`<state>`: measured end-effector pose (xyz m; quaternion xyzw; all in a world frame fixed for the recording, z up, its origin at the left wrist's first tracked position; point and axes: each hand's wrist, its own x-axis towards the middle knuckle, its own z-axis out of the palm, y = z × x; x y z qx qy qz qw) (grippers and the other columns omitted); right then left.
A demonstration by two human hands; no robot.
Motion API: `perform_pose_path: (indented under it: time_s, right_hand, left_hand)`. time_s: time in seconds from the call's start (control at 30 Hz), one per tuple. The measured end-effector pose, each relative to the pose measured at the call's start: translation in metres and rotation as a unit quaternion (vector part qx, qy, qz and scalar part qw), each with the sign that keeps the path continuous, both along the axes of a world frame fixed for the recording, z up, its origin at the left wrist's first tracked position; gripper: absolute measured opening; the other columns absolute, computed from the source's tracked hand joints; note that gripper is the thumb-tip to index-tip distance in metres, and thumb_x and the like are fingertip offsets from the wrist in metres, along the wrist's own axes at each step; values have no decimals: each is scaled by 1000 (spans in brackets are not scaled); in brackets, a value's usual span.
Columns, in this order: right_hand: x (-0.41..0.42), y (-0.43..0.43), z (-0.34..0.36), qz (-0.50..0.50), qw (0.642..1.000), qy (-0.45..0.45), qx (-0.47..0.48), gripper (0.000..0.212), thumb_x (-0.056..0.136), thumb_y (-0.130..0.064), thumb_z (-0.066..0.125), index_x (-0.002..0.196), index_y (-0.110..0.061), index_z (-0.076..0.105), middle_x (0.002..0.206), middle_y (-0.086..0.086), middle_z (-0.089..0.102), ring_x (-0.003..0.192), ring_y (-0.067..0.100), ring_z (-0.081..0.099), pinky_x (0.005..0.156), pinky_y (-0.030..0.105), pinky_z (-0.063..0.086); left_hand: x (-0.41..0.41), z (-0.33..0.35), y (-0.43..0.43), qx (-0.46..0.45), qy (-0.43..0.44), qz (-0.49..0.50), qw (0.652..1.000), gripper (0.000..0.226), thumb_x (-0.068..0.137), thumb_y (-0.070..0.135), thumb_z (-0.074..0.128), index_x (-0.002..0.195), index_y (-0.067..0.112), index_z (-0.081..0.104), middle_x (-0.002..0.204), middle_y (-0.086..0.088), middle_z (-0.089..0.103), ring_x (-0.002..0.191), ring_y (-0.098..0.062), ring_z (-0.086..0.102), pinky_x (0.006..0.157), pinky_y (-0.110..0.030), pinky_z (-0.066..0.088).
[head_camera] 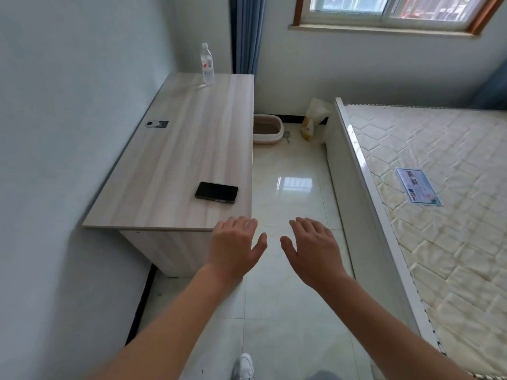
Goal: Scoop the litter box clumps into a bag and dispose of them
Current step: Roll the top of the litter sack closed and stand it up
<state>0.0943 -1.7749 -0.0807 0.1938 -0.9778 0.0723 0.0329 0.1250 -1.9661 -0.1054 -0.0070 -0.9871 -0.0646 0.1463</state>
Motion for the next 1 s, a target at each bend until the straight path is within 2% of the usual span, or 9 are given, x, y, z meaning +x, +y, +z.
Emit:
perform_pose_path:
  time_s: [0.17, 0.33, 0.47, 0.67, 1.0]
  right_hand:
    - [-62, -3, -6, 9, 1000, -16, -4, 51, 99, -48, 41, 134, -13, 56, 134, 5, 62, 127, 26, 55, 107, 40, 41]
    - [-148, 17, -17, 7, 999, -14, -30, 50, 99, -46, 44, 133, -11, 57, 134, 7, 62, 127, 28, 55, 106, 42, 42]
    - [-228, 42, -17, 11, 999, -28, -43, 52, 100, -48, 40, 135, -12, 54, 139, 7, 58, 131, 28, 51, 109, 41, 39]
    - [-334, 65, -2, 41, 998, -27, -48, 53, 101, -49, 35, 138, -14, 51, 142, 4, 55, 134, 24, 47, 110, 38, 37]
    - [-480, 77, -4, 15, 999, -34, -21, 48, 100, -49, 36, 129, -16, 56, 128, 0, 63, 120, 22, 56, 99, 34, 44]
  left_hand:
    - [-62, -1, -4, -17, -16, -2, 1000, 47, 95, 48, 38, 111, 16, 68, 101, -1, 71, 84, -21, 64, 74, -34, 49]
    - [-152, 3, 16, -35, -40, -8, 999, 52, 98, 51, 35, 124, 17, 64, 115, 0, 71, 97, -20, 67, 84, -37, 53]
    - [-229, 12, 47, -43, -47, -1, 998, 53, 99, 53, 34, 126, 18, 64, 118, 1, 70, 101, -18, 67, 85, -37, 55]
    - [-326, 32, 85, -45, -29, 13, 998, 52, 98, 52, 34, 117, 17, 68, 110, 1, 73, 92, -18, 69, 80, -35, 56]
    - [-476, 18, 79, -70, -24, -12, 997, 50, 97, 51, 34, 97, 17, 70, 88, 1, 72, 72, -17, 64, 65, -28, 51]
